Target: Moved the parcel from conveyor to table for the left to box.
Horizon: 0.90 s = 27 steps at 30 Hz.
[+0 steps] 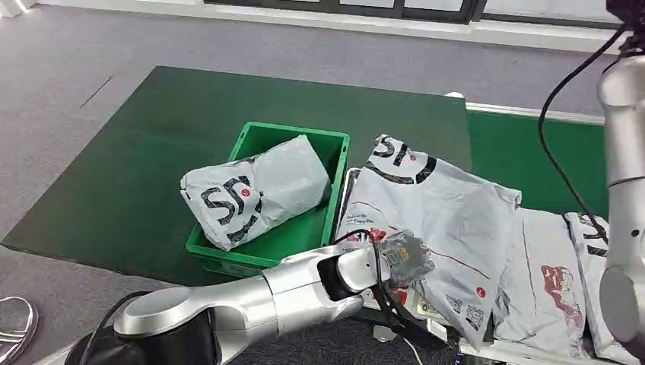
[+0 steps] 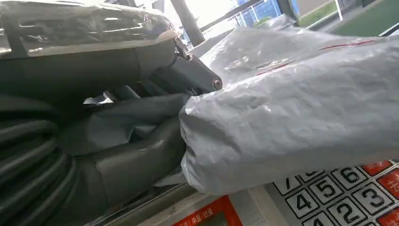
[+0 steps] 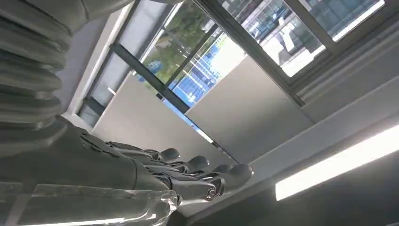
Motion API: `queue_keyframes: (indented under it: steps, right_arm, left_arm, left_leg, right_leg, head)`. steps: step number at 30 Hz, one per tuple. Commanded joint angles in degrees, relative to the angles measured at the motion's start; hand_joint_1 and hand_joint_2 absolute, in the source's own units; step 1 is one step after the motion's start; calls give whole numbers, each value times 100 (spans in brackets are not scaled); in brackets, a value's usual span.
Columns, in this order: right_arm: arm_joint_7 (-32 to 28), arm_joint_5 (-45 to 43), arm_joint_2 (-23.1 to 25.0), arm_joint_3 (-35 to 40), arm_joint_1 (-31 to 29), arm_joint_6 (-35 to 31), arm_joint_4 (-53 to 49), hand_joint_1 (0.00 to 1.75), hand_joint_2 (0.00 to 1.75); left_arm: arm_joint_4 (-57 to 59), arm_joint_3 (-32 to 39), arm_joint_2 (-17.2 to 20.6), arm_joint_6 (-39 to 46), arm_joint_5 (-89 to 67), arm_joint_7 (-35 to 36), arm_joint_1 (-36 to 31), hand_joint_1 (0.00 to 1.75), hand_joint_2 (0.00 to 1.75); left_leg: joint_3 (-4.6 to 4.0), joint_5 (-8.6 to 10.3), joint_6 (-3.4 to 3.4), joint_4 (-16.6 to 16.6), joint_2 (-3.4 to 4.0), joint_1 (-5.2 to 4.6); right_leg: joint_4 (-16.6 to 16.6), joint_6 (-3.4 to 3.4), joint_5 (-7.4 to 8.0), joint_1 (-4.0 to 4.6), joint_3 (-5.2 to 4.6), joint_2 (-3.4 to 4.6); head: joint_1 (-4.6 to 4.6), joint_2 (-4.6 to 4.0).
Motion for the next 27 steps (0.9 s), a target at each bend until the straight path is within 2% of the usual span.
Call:
queue_keyframes:
  steps: [1, 11, 18, 24, 27]
  right_arm:
    - [-18, -11, -95, 229, -151, -38, 174, 0, 175]
    - [-211, -181, -123, 244, 163, -94, -165, 0, 175]
    - [-182, -235, -217, 287, 661, -206, -935, 0, 175]
    - [-170, -257, -239, 277, 703, -204, -1017, 0, 175]
    - [-197, -365, -374, 277, 1173, -264, -1588, 0, 175]
  left_arm:
    - [70, -203, 114, 93, 70, -25, -236, 169, 175]
    - [205, 266, 114, 955, 337, -341, -284, 175, 175]
    - [170, 499, 114, 1145, 428, -555, -288, 175, 175]
    - [156, 520, 114, 1185, 419, -556, -279, 175, 175]
    - [142, 618, 114, 1183, 368, -562, -284, 175, 175]
  left_leg:
    - [-17, 7, -1, 1, 6, 1]
    - [-18, 8, -1, 0, 12, 1]
    - [-10, 4, -1, 1, 7, 1]
    - [-22, 8, -1, 3, 8, 2]
    - [-19, 6, -1, 3, 5, 2]
  right_leg:
    - [0, -7, 9, 2, -18, 5]
    - [-1, -8, 13, 2, -22, 11]
    - [1, -5, 6, 1, -12, 6]
    - [0, -6, 11, 3, -22, 7]
    - [1, -5, 8, 2, -18, 4]
  head:
    - [0, 0]
    - [0, 0]
    - [0, 0]
    - [0, 0]
    - [0, 0]
